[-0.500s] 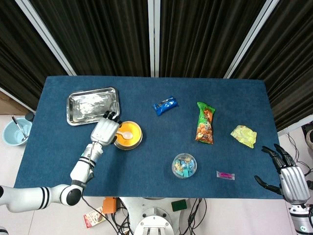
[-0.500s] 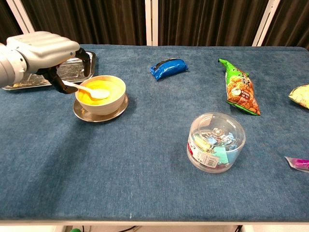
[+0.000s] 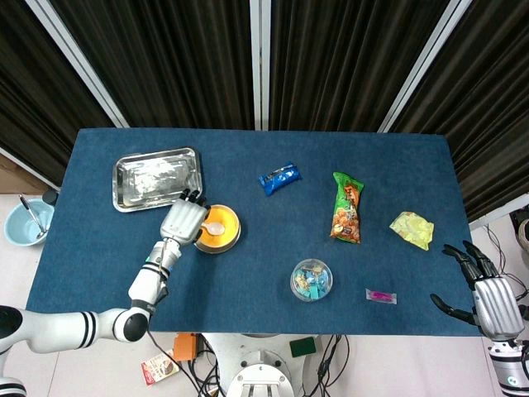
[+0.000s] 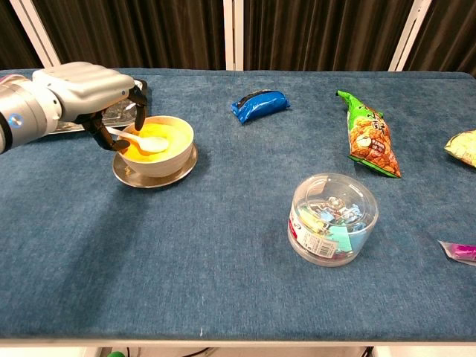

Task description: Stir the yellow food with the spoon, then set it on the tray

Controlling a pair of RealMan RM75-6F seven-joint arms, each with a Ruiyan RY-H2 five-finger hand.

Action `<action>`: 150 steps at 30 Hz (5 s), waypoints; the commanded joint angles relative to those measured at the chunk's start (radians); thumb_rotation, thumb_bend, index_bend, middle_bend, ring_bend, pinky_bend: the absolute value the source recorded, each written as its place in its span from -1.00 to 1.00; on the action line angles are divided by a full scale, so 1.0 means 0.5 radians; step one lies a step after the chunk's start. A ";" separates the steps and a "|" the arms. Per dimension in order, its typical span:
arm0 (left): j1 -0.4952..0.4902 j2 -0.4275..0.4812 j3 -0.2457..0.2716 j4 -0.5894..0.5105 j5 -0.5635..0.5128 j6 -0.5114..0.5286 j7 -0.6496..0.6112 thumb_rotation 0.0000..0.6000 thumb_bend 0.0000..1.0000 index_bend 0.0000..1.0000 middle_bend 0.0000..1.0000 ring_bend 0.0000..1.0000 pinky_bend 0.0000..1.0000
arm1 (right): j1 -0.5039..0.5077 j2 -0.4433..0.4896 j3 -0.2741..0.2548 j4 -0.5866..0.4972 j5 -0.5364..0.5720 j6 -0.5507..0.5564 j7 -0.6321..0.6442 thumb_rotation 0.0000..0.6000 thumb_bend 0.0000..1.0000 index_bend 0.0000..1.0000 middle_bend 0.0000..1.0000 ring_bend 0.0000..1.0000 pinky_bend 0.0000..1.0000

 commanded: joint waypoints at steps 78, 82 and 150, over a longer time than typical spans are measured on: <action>-0.147 -0.438 0.232 0.305 0.233 0.670 1.388 1.00 -0.15 0.16 -0.21 -0.52 -0.57 | 0.016 -0.020 0.000 0.082 0.028 -0.022 0.091 1.00 -0.70 -0.69 -0.56 -0.85 -0.61; -0.148 -0.472 0.235 0.379 0.234 0.662 1.486 1.00 -0.15 0.16 -0.21 -0.52 -0.57 | 0.022 -0.020 0.002 0.088 0.036 -0.036 0.100 1.00 -0.70 -0.69 -0.56 -0.85 -0.61; 0.136 -0.315 0.069 0.243 0.394 0.620 1.249 1.00 -0.16 0.17 -0.25 -0.53 -0.56 | 0.038 -0.003 -0.001 0.028 0.041 -0.070 0.055 1.00 -0.70 -0.69 -0.57 -0.85 -0.61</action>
